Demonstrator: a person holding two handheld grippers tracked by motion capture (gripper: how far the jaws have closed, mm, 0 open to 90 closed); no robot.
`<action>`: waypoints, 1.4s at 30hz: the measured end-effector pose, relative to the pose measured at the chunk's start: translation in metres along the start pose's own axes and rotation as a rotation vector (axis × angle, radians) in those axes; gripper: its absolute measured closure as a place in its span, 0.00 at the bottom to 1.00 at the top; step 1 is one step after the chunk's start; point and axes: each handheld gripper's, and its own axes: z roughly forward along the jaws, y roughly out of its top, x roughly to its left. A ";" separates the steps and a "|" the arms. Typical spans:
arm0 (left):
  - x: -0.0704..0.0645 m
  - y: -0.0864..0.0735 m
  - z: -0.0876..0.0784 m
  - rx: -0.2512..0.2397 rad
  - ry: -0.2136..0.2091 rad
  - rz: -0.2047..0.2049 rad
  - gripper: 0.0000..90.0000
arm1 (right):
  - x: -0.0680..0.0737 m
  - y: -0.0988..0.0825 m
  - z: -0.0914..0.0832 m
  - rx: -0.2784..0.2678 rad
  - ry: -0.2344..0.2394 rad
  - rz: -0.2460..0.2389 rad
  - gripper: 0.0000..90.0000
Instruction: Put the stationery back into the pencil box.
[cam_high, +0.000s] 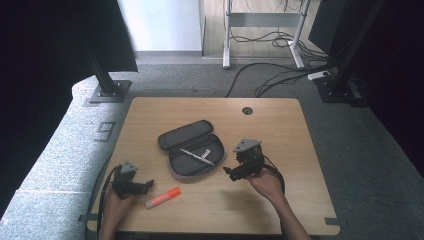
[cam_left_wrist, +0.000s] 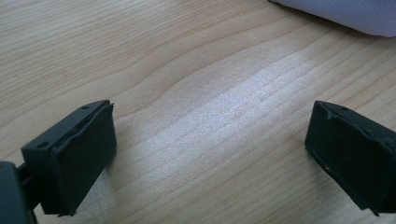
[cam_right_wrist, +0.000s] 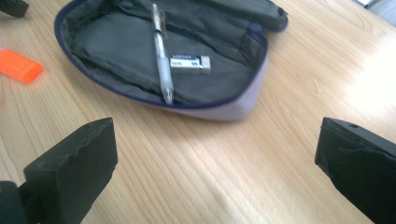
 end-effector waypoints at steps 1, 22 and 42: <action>0.000 0.000 0.000 0.000 0.000 0.000 0.02 | -0.001 -0.003 -0.001 -0.002 -0.001 0.005 0.00; -0.002 -0.001 0.000 -0.001 0.004 -0.003 0.02 | -0.012 -0.080 -0.001 0.015 -0.075 0.101 0.00; -0.004 -0.003 -0.003 -0.002 0.009 -0.008 0.02 | -0.018 -0.110 0.014 0.044 -0.057 0.194 0.00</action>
